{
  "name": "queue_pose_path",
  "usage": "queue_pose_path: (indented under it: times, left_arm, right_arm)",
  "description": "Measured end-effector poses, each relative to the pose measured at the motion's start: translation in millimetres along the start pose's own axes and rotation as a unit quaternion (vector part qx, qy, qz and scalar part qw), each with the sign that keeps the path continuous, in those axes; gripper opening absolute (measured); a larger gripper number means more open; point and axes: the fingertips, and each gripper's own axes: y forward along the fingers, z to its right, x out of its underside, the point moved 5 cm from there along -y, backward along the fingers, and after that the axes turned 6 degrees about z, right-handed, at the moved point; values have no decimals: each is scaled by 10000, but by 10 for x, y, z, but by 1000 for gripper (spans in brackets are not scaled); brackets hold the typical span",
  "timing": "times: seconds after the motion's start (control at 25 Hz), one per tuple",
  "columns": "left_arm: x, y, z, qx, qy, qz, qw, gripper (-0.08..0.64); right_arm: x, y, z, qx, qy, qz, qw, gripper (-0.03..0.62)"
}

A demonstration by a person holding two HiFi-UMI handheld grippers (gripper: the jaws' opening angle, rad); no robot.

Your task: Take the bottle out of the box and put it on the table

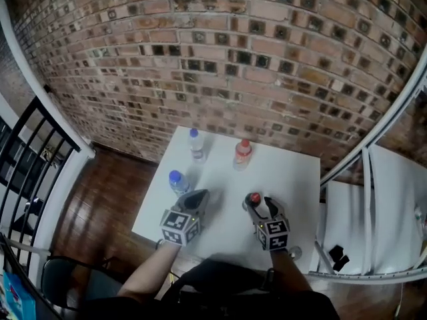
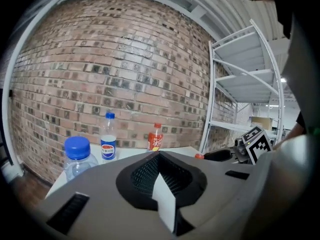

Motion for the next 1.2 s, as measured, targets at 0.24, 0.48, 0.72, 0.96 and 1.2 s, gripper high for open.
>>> queue_pose_path:
  times: [0.24,0.48,0.72,0.96,1.2]
  left_arm:
    - [-214,-363,-55,98,-49,308,9995,3]
    - [-487,-784,-107,277,38,633,9976,3]
    - [-830,-1443,-253,254,26,1173,9928,3]
    - [-787,-2395,-330,134,83,1301,9914,3]
    - [-692,-3180,-414,175,88,1285,9915,3]
  right_arm:
    - [-255,-555,-17,587,461,700,9947,1]
    - [-588,-961,-268,761,843,1292,9851,0]
    - [-989,-1478,-584,963,805,1925,9732,0]
    - [-865,-2076,-1144,1016,682,2163,9686,0]
    - [-500,-2567,-1655,1107,873,2217,9649,0]
